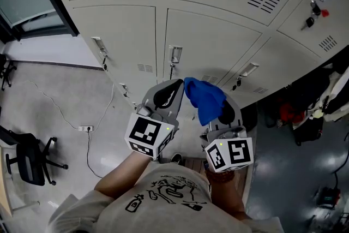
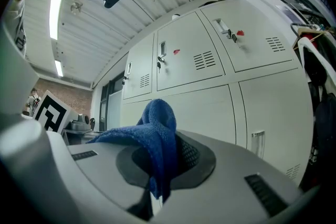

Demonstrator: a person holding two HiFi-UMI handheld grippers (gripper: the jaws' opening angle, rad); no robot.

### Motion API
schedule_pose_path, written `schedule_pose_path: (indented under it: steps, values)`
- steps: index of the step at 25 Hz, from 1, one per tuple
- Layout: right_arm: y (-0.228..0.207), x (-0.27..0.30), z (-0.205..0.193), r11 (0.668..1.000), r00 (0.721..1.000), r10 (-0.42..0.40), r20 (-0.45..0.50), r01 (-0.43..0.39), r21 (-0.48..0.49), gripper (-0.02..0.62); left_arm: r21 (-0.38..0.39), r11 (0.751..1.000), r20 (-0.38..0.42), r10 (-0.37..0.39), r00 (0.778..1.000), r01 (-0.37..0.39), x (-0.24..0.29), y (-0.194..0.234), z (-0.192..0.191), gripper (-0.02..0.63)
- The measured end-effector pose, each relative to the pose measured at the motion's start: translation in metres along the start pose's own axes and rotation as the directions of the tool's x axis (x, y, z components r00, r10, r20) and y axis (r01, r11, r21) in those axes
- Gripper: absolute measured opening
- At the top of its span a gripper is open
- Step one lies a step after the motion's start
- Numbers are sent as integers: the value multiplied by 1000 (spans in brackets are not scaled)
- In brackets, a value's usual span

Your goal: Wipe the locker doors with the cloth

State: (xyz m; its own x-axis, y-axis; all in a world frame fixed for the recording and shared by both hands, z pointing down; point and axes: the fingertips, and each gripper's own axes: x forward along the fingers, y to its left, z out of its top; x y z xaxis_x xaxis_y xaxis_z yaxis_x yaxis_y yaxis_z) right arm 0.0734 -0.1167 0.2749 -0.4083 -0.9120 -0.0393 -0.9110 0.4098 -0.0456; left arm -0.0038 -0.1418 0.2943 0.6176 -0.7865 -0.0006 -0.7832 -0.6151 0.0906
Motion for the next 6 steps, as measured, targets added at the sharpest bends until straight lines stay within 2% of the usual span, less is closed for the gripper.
schedule_pose_path:
  steps: [6]
  values:
    - [0,1,1,1000,1000,9,-1,-9,9,29,-4,1000,-5,-2,1000,2,1,0,0,2]
